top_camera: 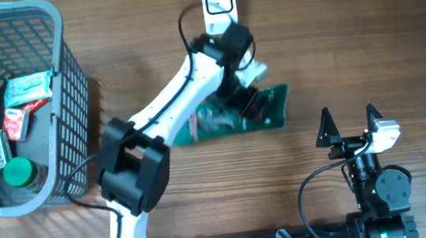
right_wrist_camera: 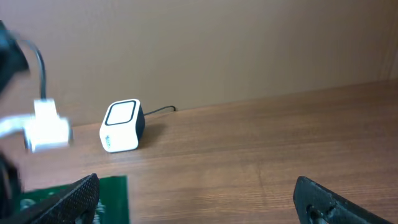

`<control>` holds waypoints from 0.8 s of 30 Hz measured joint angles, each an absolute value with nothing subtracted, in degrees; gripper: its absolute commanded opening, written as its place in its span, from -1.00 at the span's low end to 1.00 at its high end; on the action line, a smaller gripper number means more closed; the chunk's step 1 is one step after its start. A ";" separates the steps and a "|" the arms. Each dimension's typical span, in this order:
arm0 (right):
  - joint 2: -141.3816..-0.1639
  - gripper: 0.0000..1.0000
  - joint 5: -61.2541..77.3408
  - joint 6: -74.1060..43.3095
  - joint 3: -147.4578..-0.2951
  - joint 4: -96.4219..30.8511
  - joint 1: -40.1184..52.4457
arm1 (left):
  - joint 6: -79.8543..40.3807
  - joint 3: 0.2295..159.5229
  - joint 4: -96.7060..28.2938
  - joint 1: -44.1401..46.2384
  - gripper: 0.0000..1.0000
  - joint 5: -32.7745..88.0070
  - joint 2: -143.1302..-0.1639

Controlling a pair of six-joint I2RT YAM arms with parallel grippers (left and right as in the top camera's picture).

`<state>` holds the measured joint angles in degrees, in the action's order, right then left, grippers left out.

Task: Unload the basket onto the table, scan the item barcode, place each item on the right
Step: 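Carry the green wipes pack under the scanner and drop it on table, then reach into the basket and grasp the green-capped jar with left gripper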

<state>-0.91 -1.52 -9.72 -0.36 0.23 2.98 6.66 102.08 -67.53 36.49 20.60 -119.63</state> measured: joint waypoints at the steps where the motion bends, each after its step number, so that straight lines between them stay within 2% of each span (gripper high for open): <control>1: -0.91 0.99 -1.52 -9.72 -0.36 0.19 2.98 | 6.63 106.21 -69.56 36.49 1.00 18.79 -118.96; 4: -0.89 0.99 -1.52 -9.72 -0.36 0.21 2.98 | 6.66 124.46 -74.26 36.49 1.00 10.68 -115.15; 8: -0.91 0.99 -1.52 -9.72 -0.36 0.21 2.98 | 6.20 132.77 -73.47 36.49 1.00 6.15 -107.44; 10: -0.89 1.00 -1.52 -9.72 -0.36 0.21 2.98 | 1.19 133.14 -72.82 36.45 1.00 -5.26 -104.33; 13: -0.89 0.99 -1.52 -9.72 -0.36 0.21 2.98 | -12.60 133.12 -73.63 33.98 1.00 -23.51 -103.24; 14: -0.89 1.00 -1.52 -9.72 -0.36 0.21 2.98 | -19.53 133.12 -74.70 30.09 1.00 -30.04 -102.39; 16: -0.91 0.99 -1.52 -9.72 -0.36 0.21 2.98 | -30.20 133.14 -79.18 22.13 1.00 -34.79 -100.79; 17: -0.89 0.99 -1.52 -9.72 -0.36 0.19 2.98 | -40.86 133.21 -83.37 16.51 1.00 -36.42 -100.05; 18: -0.89 0.99 -1.52 -9.72 -0.36 0.21 2.98 | -45.89 133.27 -86.56 8.69 1.00 -36.80 -99.44; 20: -0.89 1.00 -1.50 -9.72 -0.36 0.19 2.98 | -54.46 133.29 -92.53 -1.13 1.00 -31.83 -99.42; 22: -0.91 0.99 -1.52 -9.72 -0.36 0.23 2.98 | -61.17 133.23 -95.72 -15.66 1.00 -24.95 -99.77; 24: -0.89 0.99 -1.52 -9.72 -0.36 0.21 2.98 | -62.54 132.35 -96.05 -22.09 1.00 -21.23 -99.79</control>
<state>-0.89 -1.52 -9.72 -0.36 0.21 2.98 -62.54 132.35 -96.05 -22.09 -21.23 -99.79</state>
